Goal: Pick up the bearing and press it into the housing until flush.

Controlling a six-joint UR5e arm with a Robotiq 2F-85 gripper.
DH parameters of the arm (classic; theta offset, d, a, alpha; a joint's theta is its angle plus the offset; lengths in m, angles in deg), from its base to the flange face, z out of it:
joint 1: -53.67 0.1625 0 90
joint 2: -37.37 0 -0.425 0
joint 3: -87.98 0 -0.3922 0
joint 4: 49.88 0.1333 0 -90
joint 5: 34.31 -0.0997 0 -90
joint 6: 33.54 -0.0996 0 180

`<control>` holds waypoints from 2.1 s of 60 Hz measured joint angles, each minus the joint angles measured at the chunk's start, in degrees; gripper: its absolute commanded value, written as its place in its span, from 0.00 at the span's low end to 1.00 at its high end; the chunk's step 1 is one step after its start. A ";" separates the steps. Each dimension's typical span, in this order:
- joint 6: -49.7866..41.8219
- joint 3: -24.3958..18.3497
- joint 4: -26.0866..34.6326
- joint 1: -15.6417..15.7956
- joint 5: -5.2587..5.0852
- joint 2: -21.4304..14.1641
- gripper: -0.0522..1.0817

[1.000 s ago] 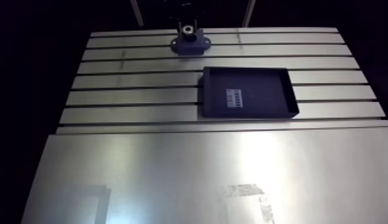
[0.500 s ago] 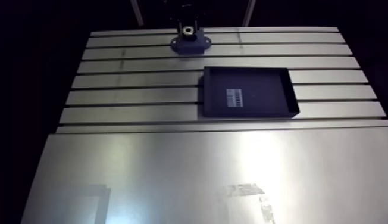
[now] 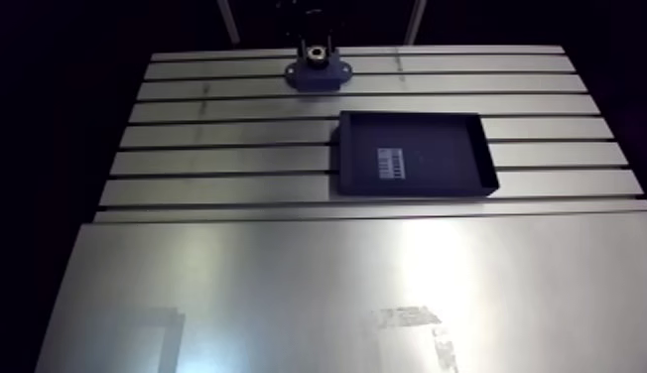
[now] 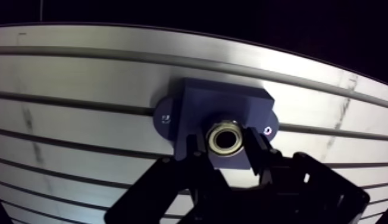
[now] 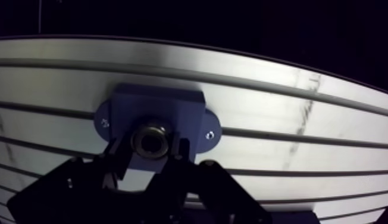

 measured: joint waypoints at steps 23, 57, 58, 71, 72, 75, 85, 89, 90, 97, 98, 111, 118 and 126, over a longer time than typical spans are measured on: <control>0.04 0.42 -0.07 -0.02 -0.04 -0.01 0.67; 0.02 0.51 -0.49 0.00 -0.12 0.11 0.68; 0.02 0.50 -0.49 0.00 -0.12 0.11 0.67; 0.02 0.49 -0.53 -0.05 -0.10 0.13 0.68; 0.02 0.48 -0.53 -0.06 -0.11 0.14 0.68; 0.04 0.49 -0.53 -0.07 -0.10 0.14 0.68; 0.08 0.50 -0.53 -0.08 -0.11 0.15 0.68; 0.10 0.50 -0.53 -0.08 -0.11 0.15 0.68; 0.10 0.50 -0.53 -0.08 -0.12 0.16 0.68; 0.12 0.53 -0.53 -0.09 -0.12 0.16 0.68; 0.12 0.54 -0.53 -0.08 -0.12 0.16 0.68; 0.12 0.64 -0.53 -0.09 -0.12 0.15 0.68; 0.12 0.69 -0.53 -0.10 -0.12 0.13 0.68; 0.12 0.76 -0.48 -0.09 -0.13 0.12 0.68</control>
